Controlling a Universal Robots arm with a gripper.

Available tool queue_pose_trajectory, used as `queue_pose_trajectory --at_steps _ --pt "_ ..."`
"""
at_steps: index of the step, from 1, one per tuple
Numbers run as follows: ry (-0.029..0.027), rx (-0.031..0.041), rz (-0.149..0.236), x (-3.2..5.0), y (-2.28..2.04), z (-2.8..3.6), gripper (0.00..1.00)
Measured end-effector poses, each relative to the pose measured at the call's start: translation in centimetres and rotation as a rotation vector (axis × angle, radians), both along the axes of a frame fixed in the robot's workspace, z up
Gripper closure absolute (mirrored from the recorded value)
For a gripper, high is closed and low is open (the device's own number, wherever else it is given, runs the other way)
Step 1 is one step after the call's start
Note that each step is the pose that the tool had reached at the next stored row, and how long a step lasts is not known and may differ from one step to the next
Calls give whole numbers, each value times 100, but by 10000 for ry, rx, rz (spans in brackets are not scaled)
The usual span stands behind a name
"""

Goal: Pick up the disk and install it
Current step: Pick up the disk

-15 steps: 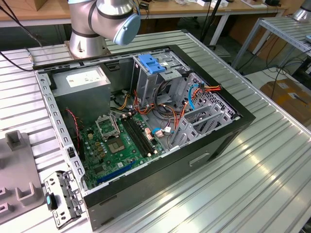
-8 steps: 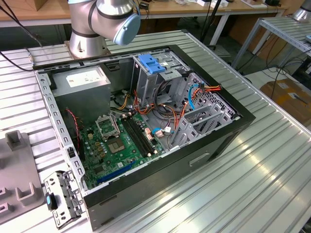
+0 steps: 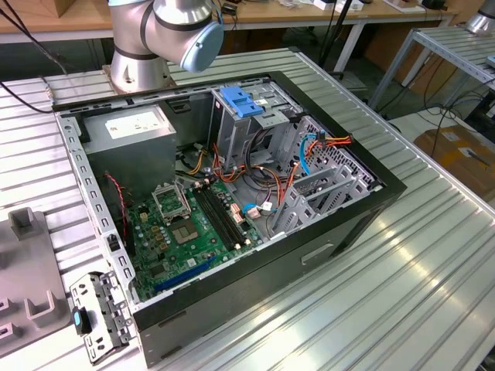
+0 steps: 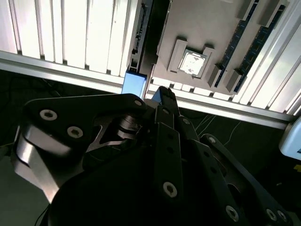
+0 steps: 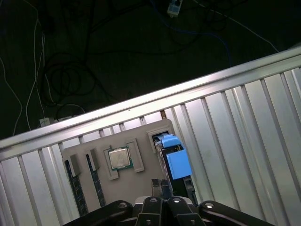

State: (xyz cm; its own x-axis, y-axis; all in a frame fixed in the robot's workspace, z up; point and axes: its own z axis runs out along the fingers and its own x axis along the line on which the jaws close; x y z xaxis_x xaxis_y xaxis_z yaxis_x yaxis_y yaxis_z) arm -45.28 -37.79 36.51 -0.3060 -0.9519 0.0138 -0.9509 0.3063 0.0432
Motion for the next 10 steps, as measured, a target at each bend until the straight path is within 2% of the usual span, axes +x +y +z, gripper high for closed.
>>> queue_pose_trajectory --at_steps 10 --pt "-9 0 3 0 0 0 89"
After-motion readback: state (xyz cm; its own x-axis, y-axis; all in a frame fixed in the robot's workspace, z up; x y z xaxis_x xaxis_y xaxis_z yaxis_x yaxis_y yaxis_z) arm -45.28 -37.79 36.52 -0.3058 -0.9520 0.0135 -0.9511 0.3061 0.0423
